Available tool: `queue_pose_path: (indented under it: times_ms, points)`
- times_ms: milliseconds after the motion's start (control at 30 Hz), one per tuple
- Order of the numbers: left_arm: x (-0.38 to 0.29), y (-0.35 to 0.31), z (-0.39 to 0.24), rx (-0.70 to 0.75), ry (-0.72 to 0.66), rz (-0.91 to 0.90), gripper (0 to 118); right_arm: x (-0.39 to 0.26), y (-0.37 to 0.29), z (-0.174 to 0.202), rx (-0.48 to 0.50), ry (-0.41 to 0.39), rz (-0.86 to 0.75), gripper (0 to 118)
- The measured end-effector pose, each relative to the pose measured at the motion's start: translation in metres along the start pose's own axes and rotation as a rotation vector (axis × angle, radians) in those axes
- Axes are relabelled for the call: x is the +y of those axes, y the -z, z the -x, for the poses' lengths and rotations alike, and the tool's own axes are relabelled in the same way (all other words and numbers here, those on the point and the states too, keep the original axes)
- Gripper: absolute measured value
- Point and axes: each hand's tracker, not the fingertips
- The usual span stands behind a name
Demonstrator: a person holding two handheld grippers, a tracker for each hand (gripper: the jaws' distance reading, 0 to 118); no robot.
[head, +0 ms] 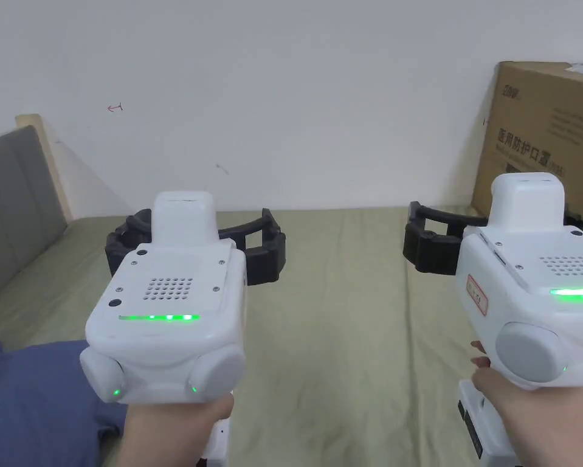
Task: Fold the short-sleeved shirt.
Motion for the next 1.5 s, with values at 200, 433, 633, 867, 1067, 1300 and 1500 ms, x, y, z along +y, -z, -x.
queue_pose_path:
  times_ms: [200, 433, 633, 867, 1067, 1300, 1500]
  points:
    - [0.0006, 0.0, 0.0011, 0.007, -0.007, 0.013, 118, -0.0017, 0.0004, 0.0024, 0.002, -0.009, 0.007, 118]
    - [-0.0001, -0.0003, 0.0018, 0.009, -0.01, 0.019, 118, -0.0017, -0.0012, 0.0027, 0.013, -0.007, 0.006, 118]
    - [0.0015, -0.0017, 0.0049, -0.02, -0.043, 0.02, 118, -0.0038, -0.0007, 0.0024, 0.013, -0.005, 0.025, 118]
    - [0.0001, -0.0037, 0.004, -0.005, -0.023, 0.015, 118, -0.0052, -0.0025, 0.0014, 0.014, 0.007, 0.034, 118]
    - [-0.0007, -0.0065, 0.0058, -0.022, -0.066, 0.014, 118, -0.0059, -0.0048, 0.0029, 0.004, 0.004, 0.02, 118]
    - [-0.0016, -0.0064, 0.0051, -0.016, -0.058, 0.032, 118, -0.0052, -0.0062, 0.0038, 0.013, 0.002, 0.014, 118]
    - [-0.0021, -0.009, 0.0066, -0.009, -0.044, 0.031, 118, -0.005, -0.0066, 0.0023, 0.005, 0.006, 0.013, 118]
